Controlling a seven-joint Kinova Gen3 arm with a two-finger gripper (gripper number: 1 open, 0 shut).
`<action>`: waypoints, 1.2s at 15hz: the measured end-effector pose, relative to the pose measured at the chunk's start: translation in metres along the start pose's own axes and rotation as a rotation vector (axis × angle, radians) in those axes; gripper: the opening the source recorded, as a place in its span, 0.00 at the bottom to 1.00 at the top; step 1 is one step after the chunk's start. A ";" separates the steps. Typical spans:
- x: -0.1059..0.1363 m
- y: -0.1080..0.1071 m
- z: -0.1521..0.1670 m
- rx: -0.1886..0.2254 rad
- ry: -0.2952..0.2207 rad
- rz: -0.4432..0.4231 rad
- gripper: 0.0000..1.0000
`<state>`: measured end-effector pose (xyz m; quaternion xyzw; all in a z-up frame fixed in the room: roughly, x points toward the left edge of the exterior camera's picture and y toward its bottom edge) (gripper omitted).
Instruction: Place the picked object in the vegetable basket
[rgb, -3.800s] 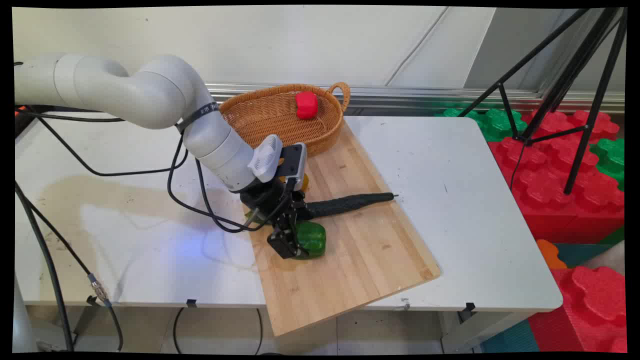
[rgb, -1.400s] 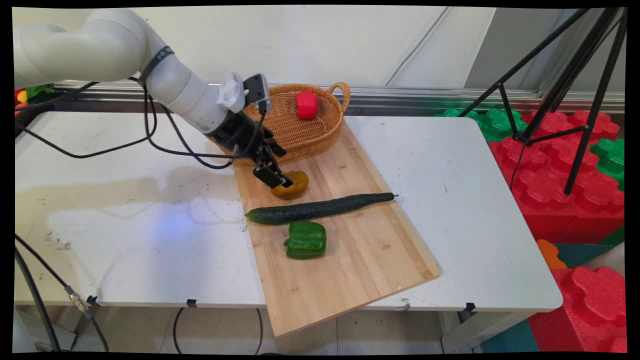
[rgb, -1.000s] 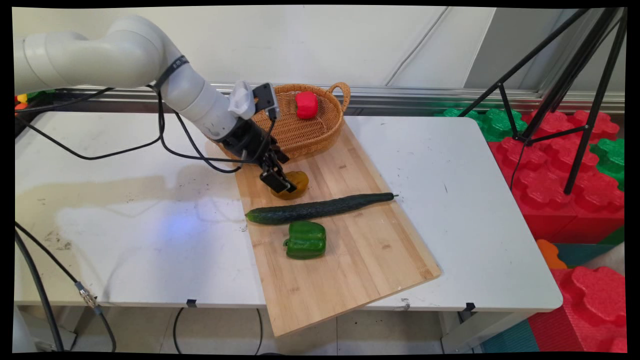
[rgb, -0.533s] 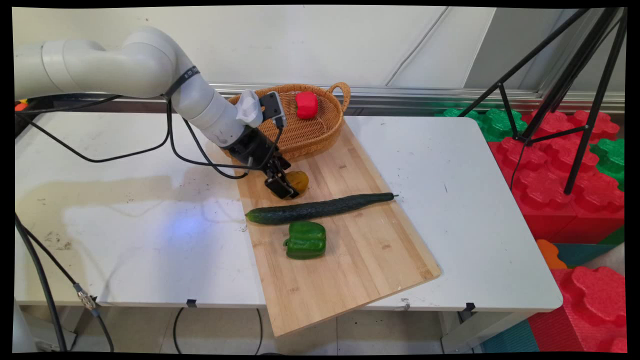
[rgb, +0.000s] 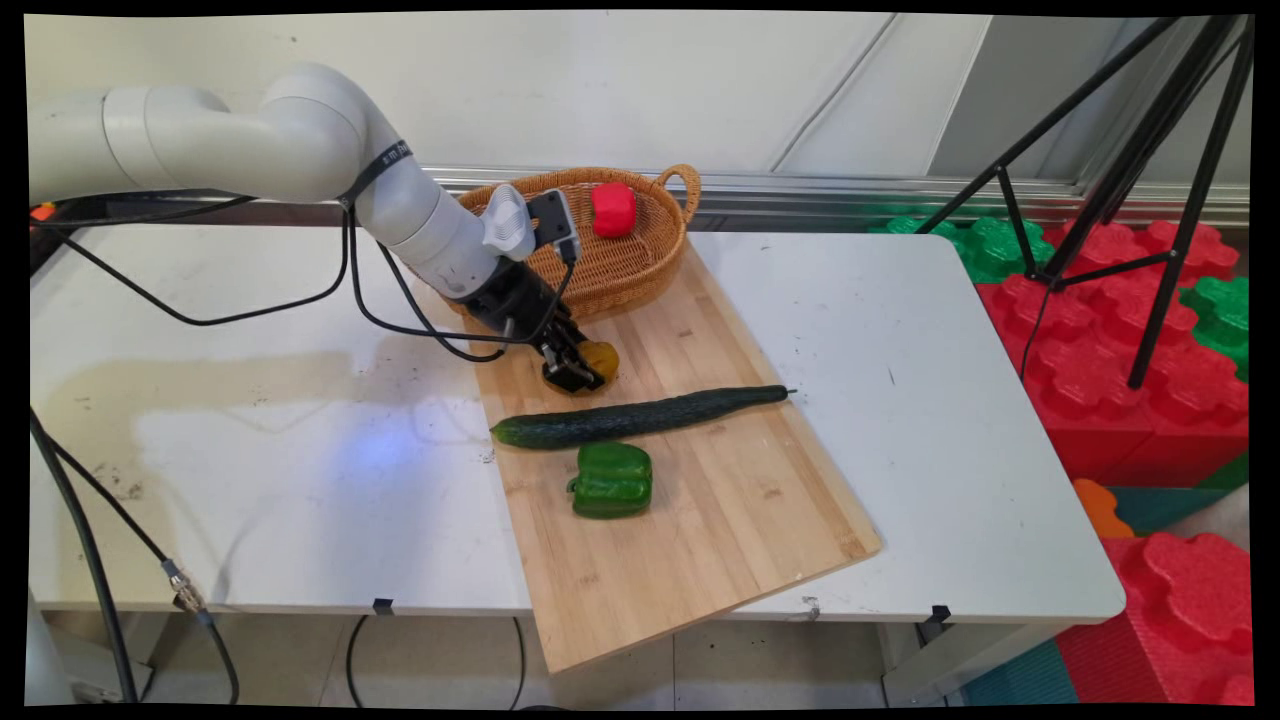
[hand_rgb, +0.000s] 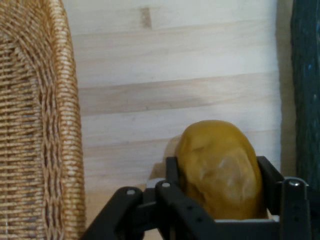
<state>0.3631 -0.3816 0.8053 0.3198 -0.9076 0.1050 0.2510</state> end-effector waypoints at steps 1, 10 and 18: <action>0.000 0.000 0.000 0.001 0.001 0.001 0.00; 0.001 0.005 -0.017 0.006 0.044 0.009 0.00; -0.007 0.009 -0.087 0.015 0.149 0.030 0.00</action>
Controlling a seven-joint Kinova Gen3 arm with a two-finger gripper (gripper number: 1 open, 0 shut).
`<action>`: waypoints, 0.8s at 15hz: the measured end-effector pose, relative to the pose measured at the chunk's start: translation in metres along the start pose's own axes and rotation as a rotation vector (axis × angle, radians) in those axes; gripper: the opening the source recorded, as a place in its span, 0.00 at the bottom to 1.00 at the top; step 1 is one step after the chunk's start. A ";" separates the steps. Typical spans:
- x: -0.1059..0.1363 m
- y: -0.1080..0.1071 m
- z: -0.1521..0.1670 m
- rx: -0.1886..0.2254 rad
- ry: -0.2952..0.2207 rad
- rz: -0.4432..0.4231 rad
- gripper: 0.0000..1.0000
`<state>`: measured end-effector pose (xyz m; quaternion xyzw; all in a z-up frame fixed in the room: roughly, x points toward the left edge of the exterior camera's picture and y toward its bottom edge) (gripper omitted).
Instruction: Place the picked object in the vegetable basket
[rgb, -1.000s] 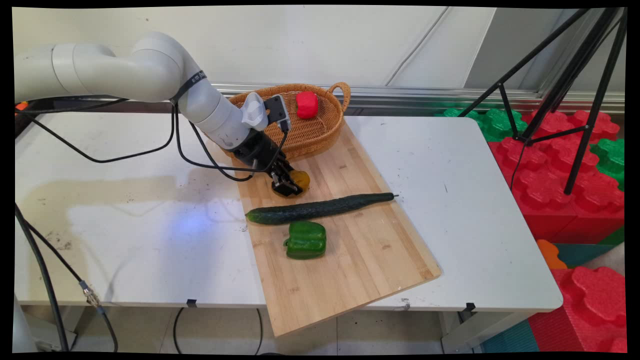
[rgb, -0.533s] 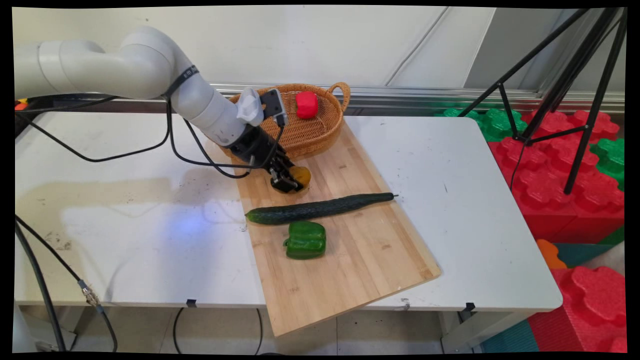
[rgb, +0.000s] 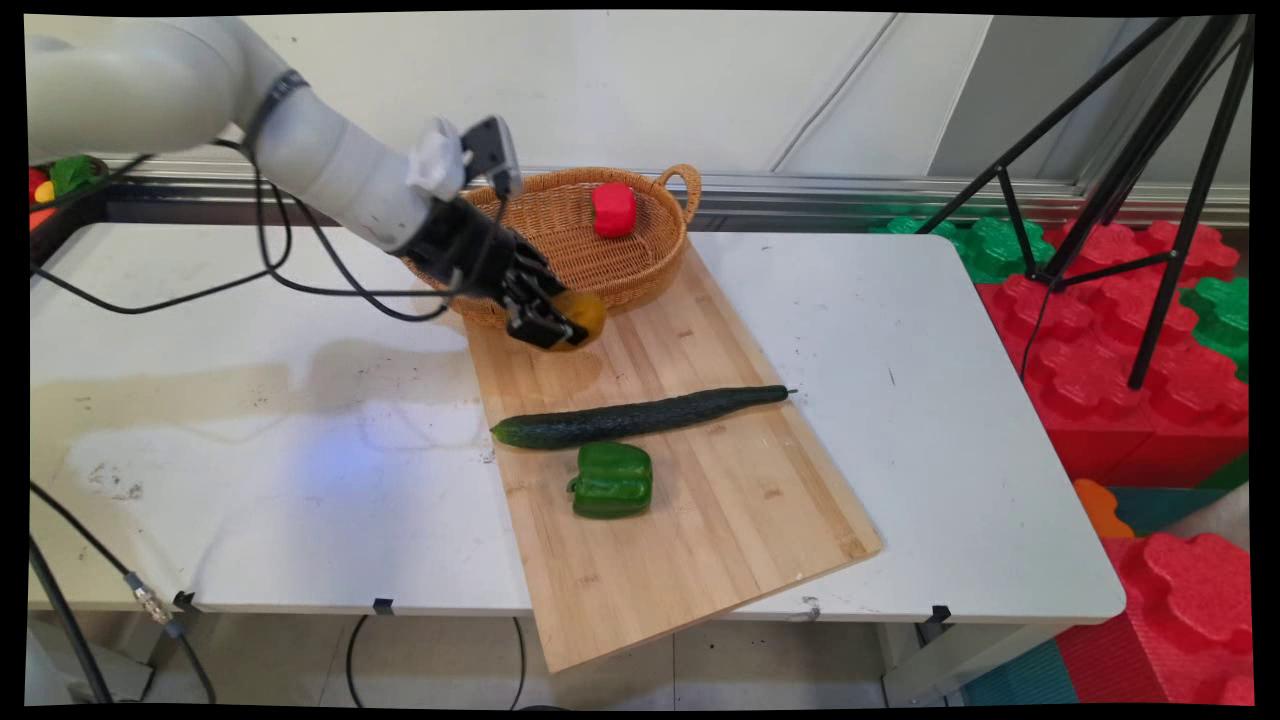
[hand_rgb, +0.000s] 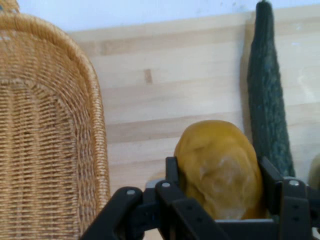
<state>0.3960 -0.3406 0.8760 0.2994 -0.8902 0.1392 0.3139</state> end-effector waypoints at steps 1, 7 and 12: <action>0.000 -0.001 -0.011 0.002 0.015 0.004 0.00; -0.003 -0.013 -0.070 0.029 0.087 -0.022 0.00; -0.015 -0.036 -0.107 0.080 0.111 -0.054 0.00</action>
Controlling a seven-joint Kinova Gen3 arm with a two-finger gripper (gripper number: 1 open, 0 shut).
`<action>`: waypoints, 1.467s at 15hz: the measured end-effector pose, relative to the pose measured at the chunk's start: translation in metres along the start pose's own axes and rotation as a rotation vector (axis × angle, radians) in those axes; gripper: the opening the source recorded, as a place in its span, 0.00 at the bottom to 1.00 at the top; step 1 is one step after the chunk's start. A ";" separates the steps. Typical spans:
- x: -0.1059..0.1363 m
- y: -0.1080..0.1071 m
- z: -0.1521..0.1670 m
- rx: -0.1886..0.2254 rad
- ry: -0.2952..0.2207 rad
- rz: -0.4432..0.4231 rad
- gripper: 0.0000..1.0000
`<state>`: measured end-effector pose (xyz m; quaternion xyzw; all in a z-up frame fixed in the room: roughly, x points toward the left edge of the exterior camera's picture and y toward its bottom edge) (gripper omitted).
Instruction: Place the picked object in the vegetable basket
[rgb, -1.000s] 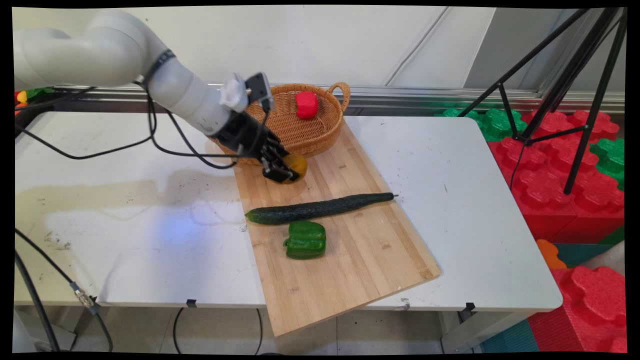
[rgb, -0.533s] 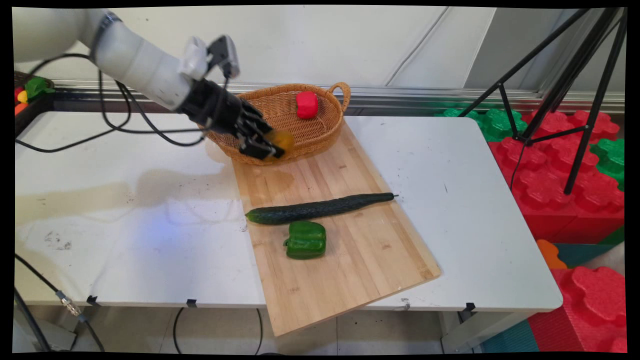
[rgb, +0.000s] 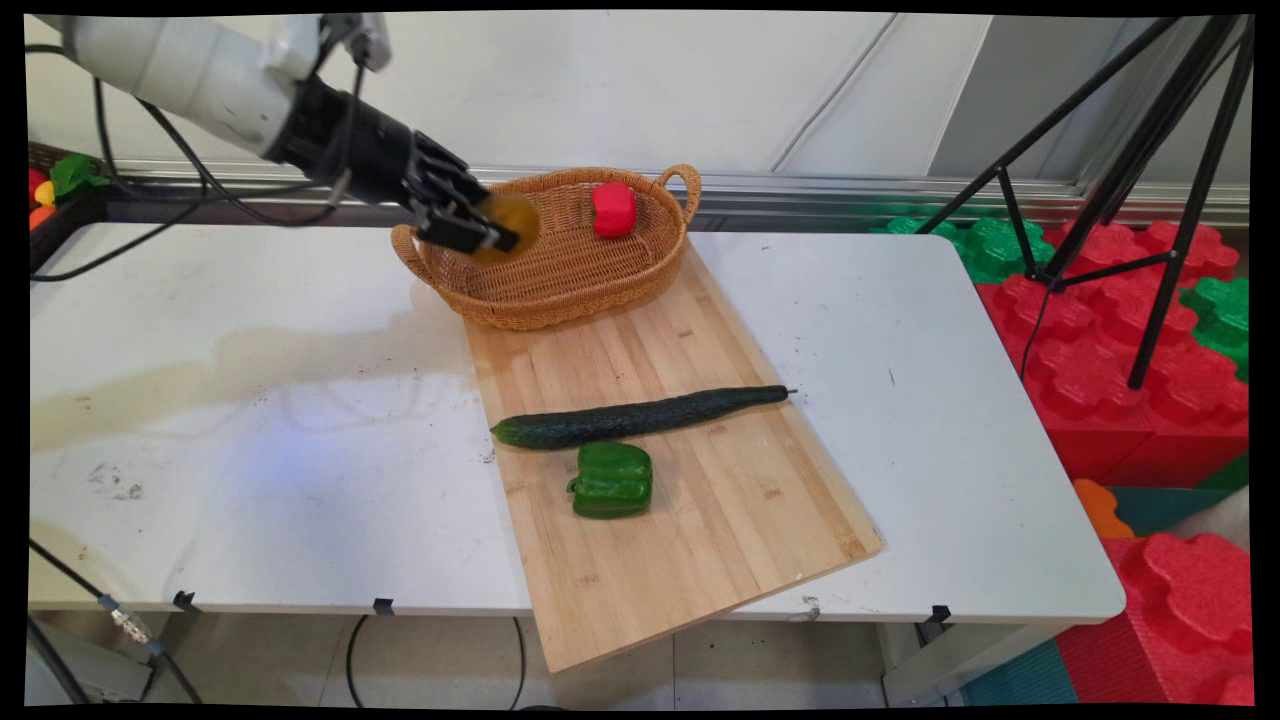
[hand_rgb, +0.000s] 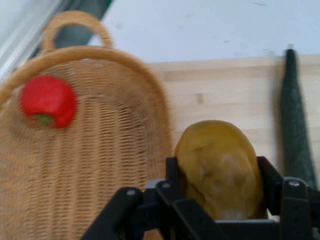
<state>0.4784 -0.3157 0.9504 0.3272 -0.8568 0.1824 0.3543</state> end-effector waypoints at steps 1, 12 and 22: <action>-0.002 -0.006 -0.005 0.013 0.002 -0.007 0.00; -0.018 -0.077 0.011 0.131 -0.028 -0.067 0.00; -0.016 -0.123 0.097 0.168 -0.123 -0.082 0.00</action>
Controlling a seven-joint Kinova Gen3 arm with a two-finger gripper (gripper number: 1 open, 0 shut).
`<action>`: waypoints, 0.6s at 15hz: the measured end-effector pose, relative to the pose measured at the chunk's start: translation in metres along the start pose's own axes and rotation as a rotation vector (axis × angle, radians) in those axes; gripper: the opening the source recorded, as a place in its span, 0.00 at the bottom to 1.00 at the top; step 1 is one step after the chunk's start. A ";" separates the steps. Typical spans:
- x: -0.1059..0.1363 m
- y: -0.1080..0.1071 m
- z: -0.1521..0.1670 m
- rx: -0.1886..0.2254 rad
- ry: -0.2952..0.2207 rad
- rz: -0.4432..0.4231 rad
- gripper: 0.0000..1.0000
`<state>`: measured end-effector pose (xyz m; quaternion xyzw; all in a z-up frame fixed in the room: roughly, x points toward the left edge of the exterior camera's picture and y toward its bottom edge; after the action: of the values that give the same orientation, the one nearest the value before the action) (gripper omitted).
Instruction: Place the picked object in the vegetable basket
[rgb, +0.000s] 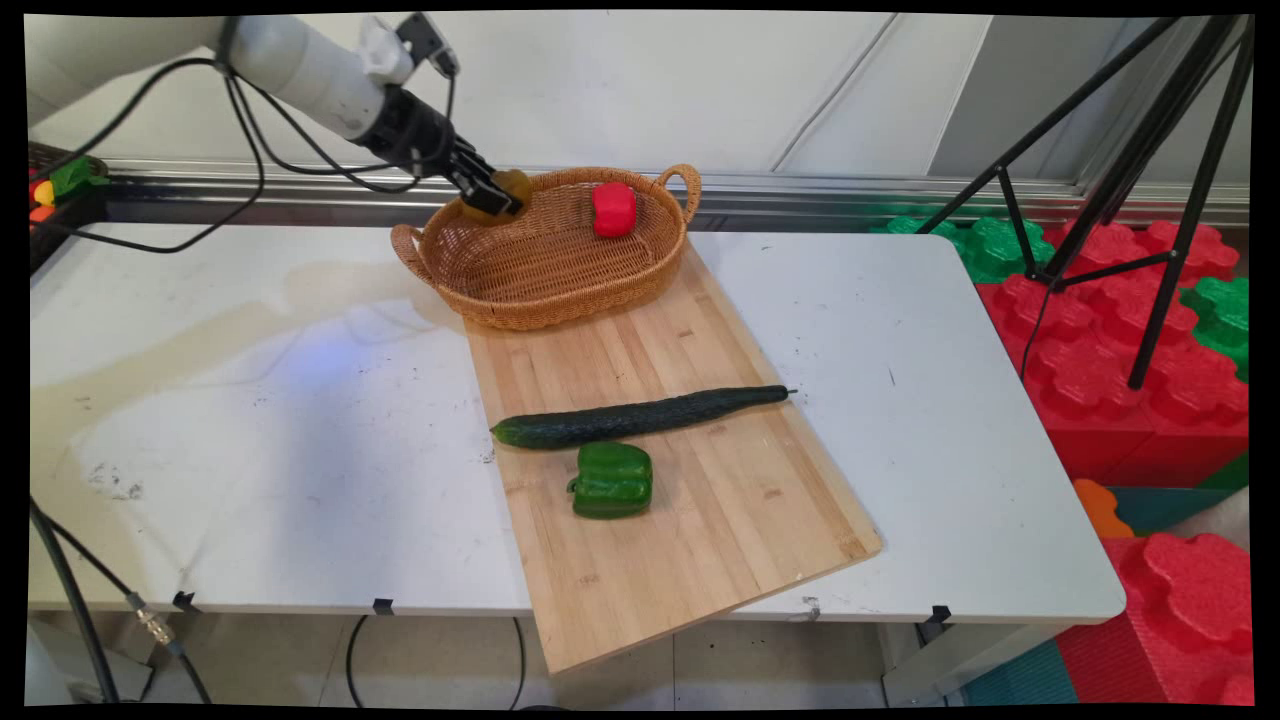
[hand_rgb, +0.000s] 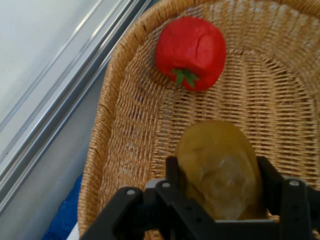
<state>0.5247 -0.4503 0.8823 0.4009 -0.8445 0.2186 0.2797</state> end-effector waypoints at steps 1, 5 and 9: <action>0.001 -0.001 0.009 0.002 -0.013 0.001 0.00; 0.000 -0.007 0.037 0.009 -0.058 -0.002 0.00; -0.004 -0.011 0.061 0.007 -0.097 0.005 0.00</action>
<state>0.5176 -0.4910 0.8358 0.4099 -0.8574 0.2024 0.2364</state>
